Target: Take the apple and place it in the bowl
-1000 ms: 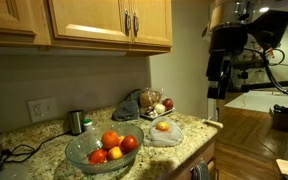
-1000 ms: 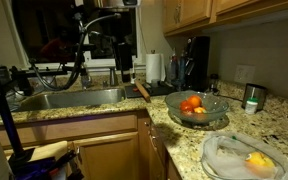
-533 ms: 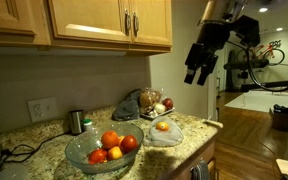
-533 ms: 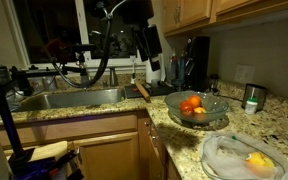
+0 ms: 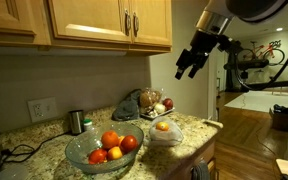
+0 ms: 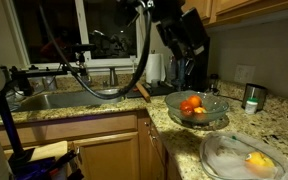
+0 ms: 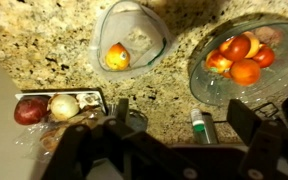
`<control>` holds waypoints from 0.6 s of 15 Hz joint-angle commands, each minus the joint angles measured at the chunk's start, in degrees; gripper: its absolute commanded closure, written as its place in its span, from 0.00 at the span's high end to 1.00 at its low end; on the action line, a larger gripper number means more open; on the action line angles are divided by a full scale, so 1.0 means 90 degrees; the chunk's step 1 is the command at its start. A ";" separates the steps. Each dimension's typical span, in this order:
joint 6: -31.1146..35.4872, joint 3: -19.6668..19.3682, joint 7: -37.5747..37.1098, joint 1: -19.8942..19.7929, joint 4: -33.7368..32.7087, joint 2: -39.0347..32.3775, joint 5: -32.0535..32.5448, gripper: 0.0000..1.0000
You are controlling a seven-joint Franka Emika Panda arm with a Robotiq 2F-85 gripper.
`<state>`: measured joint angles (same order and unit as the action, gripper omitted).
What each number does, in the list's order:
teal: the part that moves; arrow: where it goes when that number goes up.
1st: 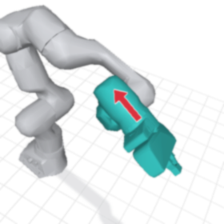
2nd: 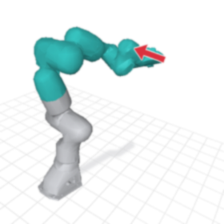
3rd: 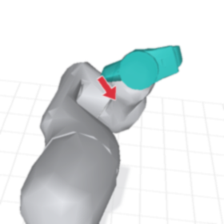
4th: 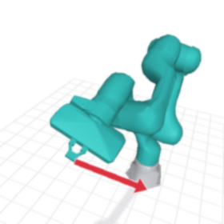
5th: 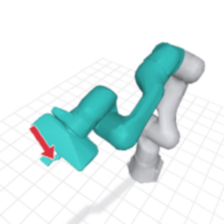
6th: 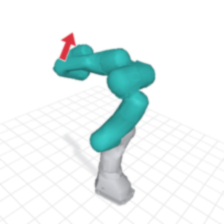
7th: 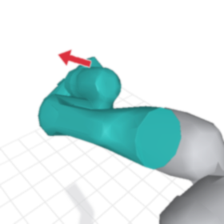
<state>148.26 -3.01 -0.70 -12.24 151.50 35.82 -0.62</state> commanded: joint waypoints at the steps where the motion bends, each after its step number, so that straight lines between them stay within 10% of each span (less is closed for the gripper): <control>1: 0.0777 0.0030 -0.0377 -0.0388 -0.0138 -0.0645 0.0445 1.00; 9: 0.0887 0.0033 -0.0907 -0.0717 -0.0701 -0.1824 0.0845 1.00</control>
<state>156.99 -2.91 -5.85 -17.80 148.28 22.87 5.13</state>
